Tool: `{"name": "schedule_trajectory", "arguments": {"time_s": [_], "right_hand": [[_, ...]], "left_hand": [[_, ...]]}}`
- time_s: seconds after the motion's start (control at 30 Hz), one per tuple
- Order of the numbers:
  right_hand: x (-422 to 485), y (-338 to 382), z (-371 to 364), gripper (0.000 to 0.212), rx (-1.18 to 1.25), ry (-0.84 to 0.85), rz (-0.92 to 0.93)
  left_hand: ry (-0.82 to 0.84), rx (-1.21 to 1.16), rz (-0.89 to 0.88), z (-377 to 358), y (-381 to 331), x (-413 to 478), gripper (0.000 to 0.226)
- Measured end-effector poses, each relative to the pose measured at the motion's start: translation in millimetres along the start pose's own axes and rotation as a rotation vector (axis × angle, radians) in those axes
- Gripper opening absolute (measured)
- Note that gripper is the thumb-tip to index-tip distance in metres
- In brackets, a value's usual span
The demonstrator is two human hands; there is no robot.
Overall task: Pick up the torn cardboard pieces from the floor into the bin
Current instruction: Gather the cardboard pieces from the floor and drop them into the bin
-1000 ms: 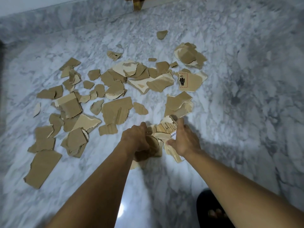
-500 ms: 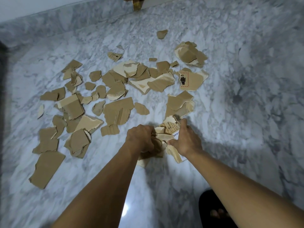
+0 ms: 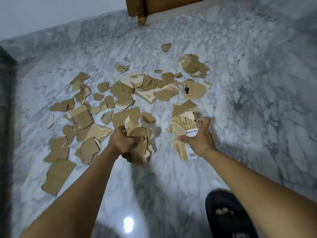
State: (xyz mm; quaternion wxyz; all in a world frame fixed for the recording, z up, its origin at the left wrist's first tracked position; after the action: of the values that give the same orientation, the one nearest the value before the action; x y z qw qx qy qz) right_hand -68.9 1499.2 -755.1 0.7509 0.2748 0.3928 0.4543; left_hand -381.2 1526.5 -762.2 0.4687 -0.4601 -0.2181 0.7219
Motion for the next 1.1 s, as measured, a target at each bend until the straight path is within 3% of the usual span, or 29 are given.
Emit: {"name": "schedule_trajectory", "arguments": {"time_s": [0.07, 0.23, 0.37, 0.47, 0.77, 0.87, 1.0, 1.1], "right_hand": [[-11, 12, 5, 0.078, 0.145, 0.033, -0.024], [-43, 44, 16, 0.030, 0.504, 0.127, -0.064], [-70, 50, 75, 0.037, 0.696, 0.006, -0.041], [-94, 42, 123, 0.041, 0.798, -0.012, -0.070], [-153, 27, 292, 0.040, 0.871, -0.231, -0.022], [-176, 8, 353, 0.045, 0.835, -0.317, -0.051], [-207, -26, 437, 0.023, 0.853, -0.395, -0.020], [-226, -51, 503, 0.028, 0.850, -0.475, 0.001]], "left_hand": [[0.048, -0.076, 0.003, -1, -10, -10, 0.055], [0.289, -0.308, -0.021, -44, -68, -43, 0.039], [0.512, -0.456, -0.049, -93, -138, -70, 0.039], [0.708, -0.401, -0.148, -136, -201, -108, 0.022], [0.960, -0.255, -0.343, -237, -342, -228, 0.033], [0.975, -0.175, -0.406, -270, -374, -270, 0.022], [1.022, -0.114, -0.491, -331, -420, -331, 0.039], [1.030, -0.129, -0.545, -377, -458, -371, 0.055]]}}
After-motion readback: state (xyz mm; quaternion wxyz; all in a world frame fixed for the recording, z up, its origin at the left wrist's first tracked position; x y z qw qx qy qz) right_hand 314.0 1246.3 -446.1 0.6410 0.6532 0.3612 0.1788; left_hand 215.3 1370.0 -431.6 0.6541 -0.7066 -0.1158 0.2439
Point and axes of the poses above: each hand's wrist, its own x-axis towards the middle knuckle, its own z-axis out of the back of the hand, y = z × x, the point moved 10 cm from there along x, towards the middle knuckle, and after that the axes turned 2 degrees about -x, right-handed, at the moved point
